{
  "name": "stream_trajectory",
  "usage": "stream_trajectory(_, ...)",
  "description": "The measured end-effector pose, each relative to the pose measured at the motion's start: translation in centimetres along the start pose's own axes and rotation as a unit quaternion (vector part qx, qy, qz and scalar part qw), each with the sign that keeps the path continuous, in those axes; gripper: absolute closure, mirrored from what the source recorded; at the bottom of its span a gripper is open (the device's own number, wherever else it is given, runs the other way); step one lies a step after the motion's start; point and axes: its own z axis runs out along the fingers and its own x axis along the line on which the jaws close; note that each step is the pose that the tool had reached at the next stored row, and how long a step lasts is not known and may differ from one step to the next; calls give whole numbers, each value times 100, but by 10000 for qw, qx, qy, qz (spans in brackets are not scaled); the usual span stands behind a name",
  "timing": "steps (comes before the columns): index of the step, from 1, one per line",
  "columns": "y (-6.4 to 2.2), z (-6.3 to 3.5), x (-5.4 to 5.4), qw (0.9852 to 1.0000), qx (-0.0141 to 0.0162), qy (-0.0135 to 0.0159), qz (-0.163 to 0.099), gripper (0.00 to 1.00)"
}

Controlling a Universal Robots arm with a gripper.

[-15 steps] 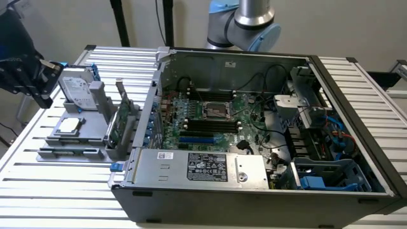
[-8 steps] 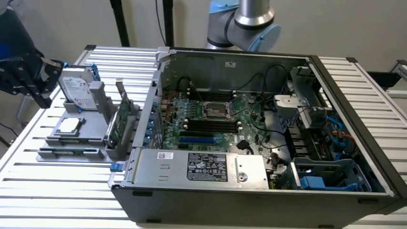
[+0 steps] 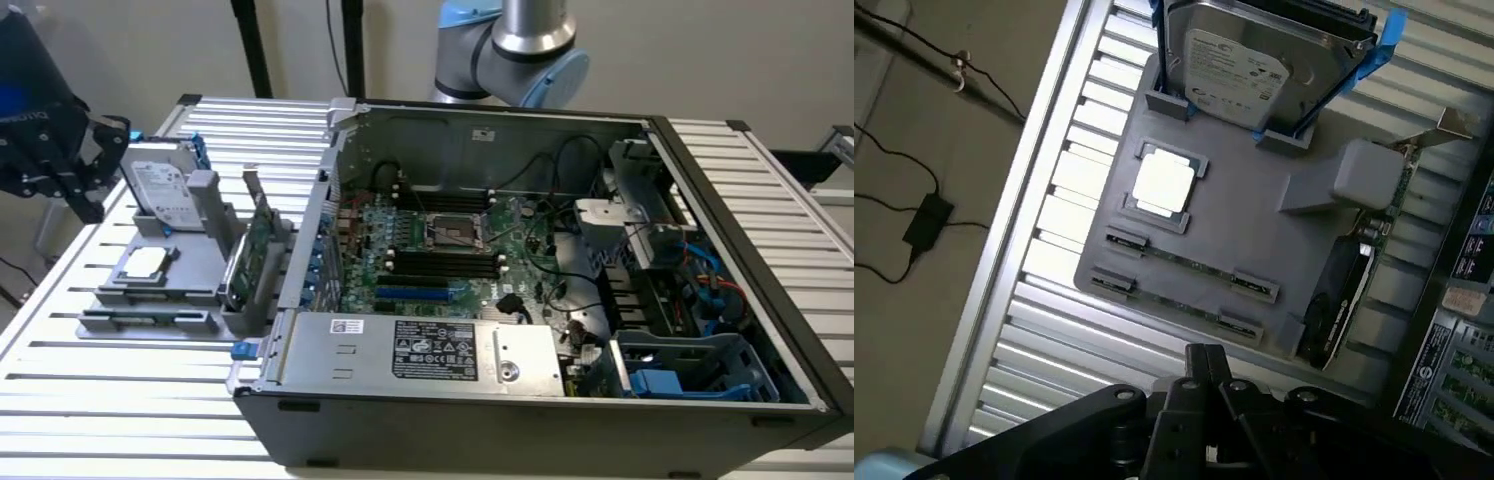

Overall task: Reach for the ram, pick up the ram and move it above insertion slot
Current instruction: 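Reach for the ram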

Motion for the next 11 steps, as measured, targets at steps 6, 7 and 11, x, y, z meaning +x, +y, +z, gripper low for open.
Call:
stream_trajectory(6, 2, -55, 0, 9985, 1, 23, -544, 89)
stream_trajectory(7, 2, -56, 0, 9980, 1, 25, -634, 89)
stream_trajectory(11, 2, -58, 0, 9950, 3, 39, -1001, 89)
